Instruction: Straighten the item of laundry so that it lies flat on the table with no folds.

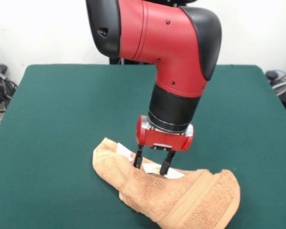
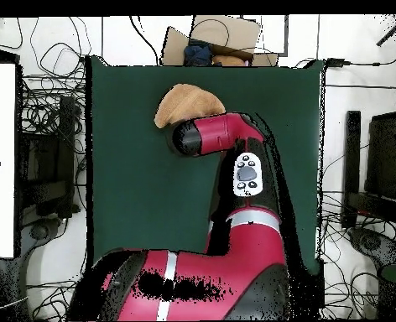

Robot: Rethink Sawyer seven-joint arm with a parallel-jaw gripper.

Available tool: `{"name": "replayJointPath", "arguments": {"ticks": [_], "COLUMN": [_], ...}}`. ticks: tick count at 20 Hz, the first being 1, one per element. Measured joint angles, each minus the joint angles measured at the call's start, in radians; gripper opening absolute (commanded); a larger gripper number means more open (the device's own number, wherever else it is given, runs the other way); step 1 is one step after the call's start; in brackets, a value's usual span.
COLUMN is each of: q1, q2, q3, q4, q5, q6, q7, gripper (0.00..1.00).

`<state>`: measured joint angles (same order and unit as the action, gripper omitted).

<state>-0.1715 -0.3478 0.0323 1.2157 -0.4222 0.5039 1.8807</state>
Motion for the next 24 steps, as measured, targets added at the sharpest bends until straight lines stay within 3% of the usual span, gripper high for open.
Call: {"name": "replayJointPath", "arguments": {"ticks": [14, 24], "q1": [0.095, 0.115], "q2": [0.011, 0.038], "q3": [-0.057, -0.099], "q4": [-0.070, -0.115], "q5": [-0.123, -0.166], "q6": [-0.001, -0.004], "q7": [0.000, 0.000], "gripper": [1.00, 1.00]}}
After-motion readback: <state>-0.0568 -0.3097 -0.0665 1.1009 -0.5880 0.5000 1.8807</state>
